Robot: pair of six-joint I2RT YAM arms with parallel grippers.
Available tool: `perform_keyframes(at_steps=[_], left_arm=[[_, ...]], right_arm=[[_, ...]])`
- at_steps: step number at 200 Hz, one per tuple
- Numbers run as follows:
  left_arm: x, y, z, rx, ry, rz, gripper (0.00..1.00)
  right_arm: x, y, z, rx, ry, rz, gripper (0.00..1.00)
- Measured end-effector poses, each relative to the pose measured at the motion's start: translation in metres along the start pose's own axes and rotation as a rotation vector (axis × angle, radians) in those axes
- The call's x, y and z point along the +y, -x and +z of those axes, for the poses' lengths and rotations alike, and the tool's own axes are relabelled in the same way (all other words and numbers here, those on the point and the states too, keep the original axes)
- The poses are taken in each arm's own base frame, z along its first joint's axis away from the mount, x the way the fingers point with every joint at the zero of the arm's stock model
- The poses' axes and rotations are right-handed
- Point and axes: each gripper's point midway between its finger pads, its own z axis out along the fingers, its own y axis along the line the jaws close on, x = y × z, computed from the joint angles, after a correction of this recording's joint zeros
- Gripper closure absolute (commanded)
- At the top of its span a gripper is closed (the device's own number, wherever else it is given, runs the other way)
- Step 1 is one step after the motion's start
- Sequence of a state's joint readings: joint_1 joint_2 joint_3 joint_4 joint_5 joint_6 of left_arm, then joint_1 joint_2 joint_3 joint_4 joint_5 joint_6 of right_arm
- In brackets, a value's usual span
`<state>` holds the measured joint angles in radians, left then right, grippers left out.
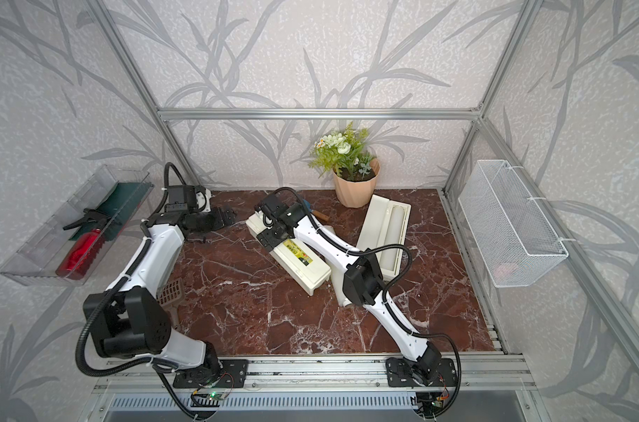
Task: Put plastic wrap rolls into dispensers
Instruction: Pick up the plastic wrap cutting box from the center of the board.
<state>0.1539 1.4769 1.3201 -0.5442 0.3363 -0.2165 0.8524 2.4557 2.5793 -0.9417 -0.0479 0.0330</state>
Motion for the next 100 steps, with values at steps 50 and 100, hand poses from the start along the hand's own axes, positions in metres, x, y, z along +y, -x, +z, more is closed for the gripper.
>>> perform_keyframes(at_steps=[50,100], left_arm=[[-0.069,0.049,-0.066,-0.288,-0.286,0.277,0.01],[-0.123,-0.003,-0.073,-0.313,-0.623,0.528,0.01]], right_arm=[[-0.033,0.063,-0.140,-0.256,0.008,-0.109,0.33],[-0.090,0.042,-0.168,-0.258,0.061,-0.240,0.31]])
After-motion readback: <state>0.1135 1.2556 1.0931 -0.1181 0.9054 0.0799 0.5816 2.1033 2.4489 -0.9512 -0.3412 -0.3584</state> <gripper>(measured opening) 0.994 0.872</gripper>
